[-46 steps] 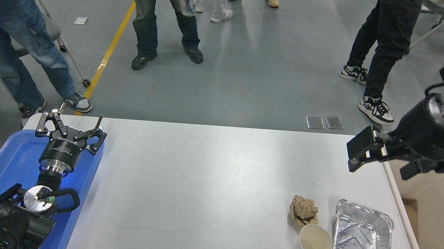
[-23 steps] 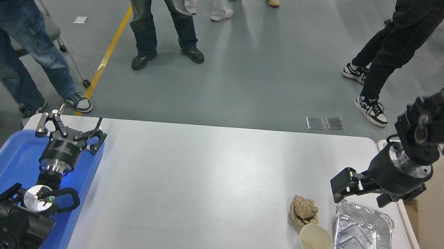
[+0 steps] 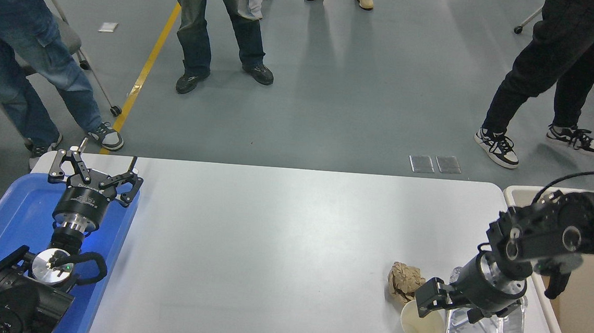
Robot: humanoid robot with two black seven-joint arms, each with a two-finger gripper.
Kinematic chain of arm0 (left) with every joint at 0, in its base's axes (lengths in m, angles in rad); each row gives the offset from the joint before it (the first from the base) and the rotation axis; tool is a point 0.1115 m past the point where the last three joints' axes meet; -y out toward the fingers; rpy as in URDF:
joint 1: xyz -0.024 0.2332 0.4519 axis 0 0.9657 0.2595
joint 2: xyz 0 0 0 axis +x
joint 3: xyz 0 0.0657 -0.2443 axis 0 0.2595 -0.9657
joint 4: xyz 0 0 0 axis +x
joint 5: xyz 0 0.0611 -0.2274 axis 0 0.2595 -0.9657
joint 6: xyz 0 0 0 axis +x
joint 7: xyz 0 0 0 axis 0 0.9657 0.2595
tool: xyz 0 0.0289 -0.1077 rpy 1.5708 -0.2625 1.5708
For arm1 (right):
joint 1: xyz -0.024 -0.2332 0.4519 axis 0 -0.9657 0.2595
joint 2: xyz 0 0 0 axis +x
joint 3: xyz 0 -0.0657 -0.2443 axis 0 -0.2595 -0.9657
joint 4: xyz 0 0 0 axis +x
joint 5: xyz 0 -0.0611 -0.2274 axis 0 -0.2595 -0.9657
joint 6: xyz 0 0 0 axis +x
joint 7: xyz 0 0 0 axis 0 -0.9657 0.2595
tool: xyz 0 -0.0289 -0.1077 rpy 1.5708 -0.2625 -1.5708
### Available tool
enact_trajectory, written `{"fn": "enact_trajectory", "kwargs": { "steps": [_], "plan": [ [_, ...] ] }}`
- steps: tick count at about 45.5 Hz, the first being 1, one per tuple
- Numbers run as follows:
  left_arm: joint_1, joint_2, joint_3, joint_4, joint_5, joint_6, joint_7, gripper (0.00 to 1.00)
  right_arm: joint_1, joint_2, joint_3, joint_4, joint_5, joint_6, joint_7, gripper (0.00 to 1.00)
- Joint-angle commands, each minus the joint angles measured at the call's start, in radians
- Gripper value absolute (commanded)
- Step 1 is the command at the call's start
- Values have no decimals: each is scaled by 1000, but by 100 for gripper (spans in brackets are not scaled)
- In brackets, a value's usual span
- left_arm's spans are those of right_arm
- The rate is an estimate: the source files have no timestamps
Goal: Pick up paper cup place in dustbin
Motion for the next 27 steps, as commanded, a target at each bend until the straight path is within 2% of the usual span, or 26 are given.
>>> {"fn": "enact_trajectory", "kwargs": {
  "steps": [1,4,6,7,10,11,12,15,16,19,20,27],
  "plan": [
    [0,0,0,0,0,0,0,99,-109,-16,18,-53,-51,-67,0,100],
    [0,0,1,0,0,0,1,99,-114,-16,19,-53,-51,-78,0,100],
    [0,0,0,0,0,0,0,99,-115,-16,19,-55,-49,-91,2,94],
    [0,0,0,0,0,0,1,99,-117,-16,19,-55,-48,-104,3,88],
    [0,0,1,0,0,0,1,99,-120,-16,21,-55,-45,-130,8,52],
    [0,0,0,0,0,0,1,99,-120,-16,21,-53,-46,-133,8,44],
    [0,0,1,0,0,0,0,99,-120,-16,21,-53,-48,-134,8,39],
    [0,0,1,0,0,0,0,99,-120,-18,19,-53,-46,-134,8,36],
    [0,0,1,0,0,0,0,99,-120,-18,19,-53,-48,-134,8,32],
    [0,0,0,0,0,0,0,99,-119,-19,18,-53,-49,-133,8,3],
    [0,0,1,0,0,0,0,99,-119,-20,18,-53,-49,-133,8,0],
    [0,0,1,0,0,0,1,99,-106,-20,10,-50,-48,-125,5,0]
  ]
}}
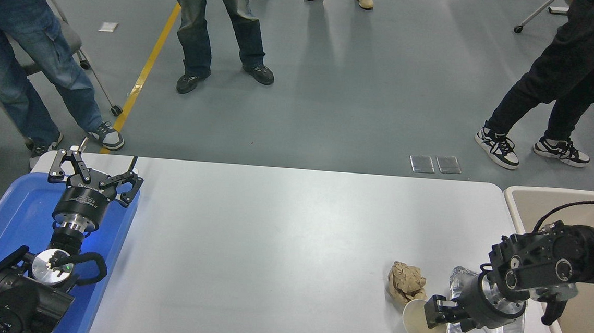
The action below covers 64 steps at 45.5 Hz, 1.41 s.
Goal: Pick up paper cup place in dustbin
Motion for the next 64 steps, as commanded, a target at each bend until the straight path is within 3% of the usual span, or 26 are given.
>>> {"fn": "enact_trajectory", "kwargs": {
  "steps": [1,19,30,36,49,64],
  "plan": [
    [0,0,0,0,0,0,0,99,5,-2,-7,0,-2,-5,0,0],
    [0,0,0,0,0,0,1,99,75,-43,-26,64,8,7,0,0],
    [0,0,0,0,0,0,1,99,347,-122,-156,242,19,27,1,0],
    [0,0,0,0,0,0,1,99,610,-154,-256,348,48,117,3,0],
    [0,2,0,-2,0,0,3,99,1206,-149,-323,383,131,568,3,0],
    [0,2,0,0,0,0,3,99,1281,-89,-360,379,131,573,0,0]
  ]
}}
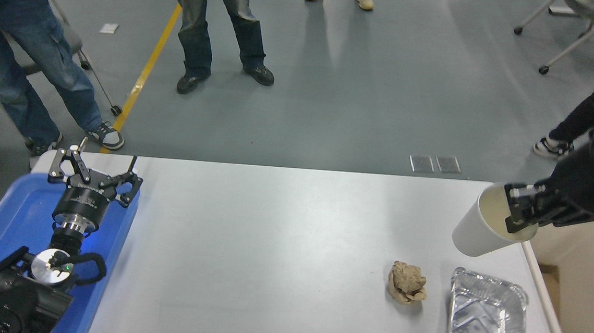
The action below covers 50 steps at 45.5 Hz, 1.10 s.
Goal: Pick up paper cup place in dustbin
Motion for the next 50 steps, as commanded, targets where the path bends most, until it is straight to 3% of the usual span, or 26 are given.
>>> {"fn": "enact_trajectory", "kwargs": {
  "steps": [1,12,21,26,40,50],
  "plan": [
    [-2,0,0,0,0,0,-1,99,115,24,-31,4,10,63,-3,0],
    [0,-1,-2,0,-2,0,-3,99,57,1,-75,-119,-47,63,-4,0],
    [0,-1,-2,0,-2,0,-3,99,-184,-180,-88,-336,-367,-73,-4,0],
    [0,-1,-2,0,-2,0,-3,99,-353,-274,-83,-462,-447,-184,-4,0],
    [0,-1,-2,0,-2,0,-3,99,-955,-400,1,-810,-426,-564,-4,0],
    [0,-1,-2,0,0,0,-3,99,-1523,-354,442,-1099,-354,-703,-6,0]
  ]
}}
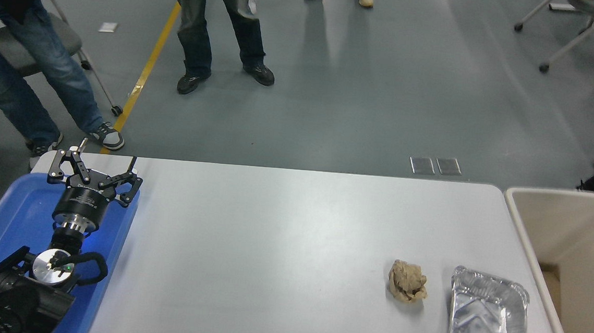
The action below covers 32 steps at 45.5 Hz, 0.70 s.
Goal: Pick up paper cup place in dustbin
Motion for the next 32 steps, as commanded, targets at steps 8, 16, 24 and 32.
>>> {"fn": "enact_trajectory", "kwargs": {
  "steps": [8,16,24,32],
  "plan": [
    [0,0,0,0,2,0,0,99,-793,109,583,-445,35,-232,-7,0],
    [0,0,0,0,0,0,0,99,-850,186,631,-491,36,-258,-25,0],
    [0,0,0,0,2,0,0,99,-893,237,689,-539,38,-261,-27,0],
    [0,0,0,0,2,0,0,99,-902,250,694,-545,38,-262,-27,0]
  ]
}}
